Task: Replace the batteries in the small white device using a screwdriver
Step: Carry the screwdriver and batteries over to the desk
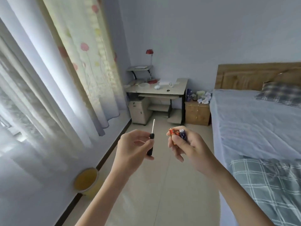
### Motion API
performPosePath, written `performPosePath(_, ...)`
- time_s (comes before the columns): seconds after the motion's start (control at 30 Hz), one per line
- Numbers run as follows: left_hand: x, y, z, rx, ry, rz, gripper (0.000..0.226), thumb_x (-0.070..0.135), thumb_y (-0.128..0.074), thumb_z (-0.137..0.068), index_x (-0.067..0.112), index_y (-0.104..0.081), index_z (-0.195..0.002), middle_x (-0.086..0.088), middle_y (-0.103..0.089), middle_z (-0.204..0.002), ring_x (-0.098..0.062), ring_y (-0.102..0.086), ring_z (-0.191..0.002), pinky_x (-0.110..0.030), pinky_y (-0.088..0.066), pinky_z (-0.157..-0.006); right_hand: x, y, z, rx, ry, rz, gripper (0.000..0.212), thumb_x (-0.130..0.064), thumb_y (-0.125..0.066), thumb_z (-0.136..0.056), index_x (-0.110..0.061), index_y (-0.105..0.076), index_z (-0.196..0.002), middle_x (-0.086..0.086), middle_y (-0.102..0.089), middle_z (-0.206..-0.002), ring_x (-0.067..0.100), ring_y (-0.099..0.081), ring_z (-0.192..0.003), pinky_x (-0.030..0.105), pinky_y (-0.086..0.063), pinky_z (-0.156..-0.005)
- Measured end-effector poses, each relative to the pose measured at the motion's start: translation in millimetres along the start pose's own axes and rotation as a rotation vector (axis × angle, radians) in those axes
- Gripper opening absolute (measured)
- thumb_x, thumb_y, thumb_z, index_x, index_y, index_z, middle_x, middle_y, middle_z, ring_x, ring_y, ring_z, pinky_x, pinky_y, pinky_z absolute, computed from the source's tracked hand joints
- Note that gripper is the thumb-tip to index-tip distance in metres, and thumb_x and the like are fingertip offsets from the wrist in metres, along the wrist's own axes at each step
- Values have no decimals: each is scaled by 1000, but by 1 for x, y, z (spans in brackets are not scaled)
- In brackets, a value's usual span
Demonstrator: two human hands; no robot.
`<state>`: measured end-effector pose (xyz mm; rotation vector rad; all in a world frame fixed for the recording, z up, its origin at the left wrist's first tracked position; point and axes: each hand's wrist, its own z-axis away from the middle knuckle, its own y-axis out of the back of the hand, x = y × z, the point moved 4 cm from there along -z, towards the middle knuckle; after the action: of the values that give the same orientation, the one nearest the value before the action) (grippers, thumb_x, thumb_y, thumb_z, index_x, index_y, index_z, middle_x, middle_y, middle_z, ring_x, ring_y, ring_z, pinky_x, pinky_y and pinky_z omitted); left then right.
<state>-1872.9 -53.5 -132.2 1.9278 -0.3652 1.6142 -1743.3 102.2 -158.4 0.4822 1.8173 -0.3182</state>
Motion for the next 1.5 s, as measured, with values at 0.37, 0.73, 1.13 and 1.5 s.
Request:
performPosePath(0.37,8,-81,-187,-22,8,28,17,-4,-72,-89,10,-79,-95,-15,-75,-82,-24,-76,-68,-50,-67,-66,47,116,-138,105,-20,26,18,-13,-49,-110,-2,-62,-116,15,-67,-87,24,-57,-63,44,-42,-53)
performPosePath(0.73,-6,-163,-431,-27,23,39,20,-2,-74,-88,16,-79,-96,-11,-76,-85,-27,-79,-71,-48,-68,-71,121,231,-352,142,-16,81,20,-17,-50,-110,-2,-62,-116,20,-67,-89,24,-58,-62,42,-43,-51)
performPosePath(1.13,-31,-224,-687,1,73,40,16,4,-81,-88,15,-79,-101,-14,-77,-92,-28,-79,-80,-44,-68,-69,208,343,-581,144,-53,65,19,-17,-51,-110,-3,-62,-113,20,-67,-87,26,-55,-60,37,-43,-48)
performPosePath(1.5,-64,-290,-923,71,67,-6,20,4,-77,-90,16,-79,-105,-9,-75,-90,-20,-78,-80,-38,-68,-67,310,444,-804,99,-63,54,27,-26,-54,-107,0,-58,-107,20,-67,-88,36,-56,-64,35,-44,-49)
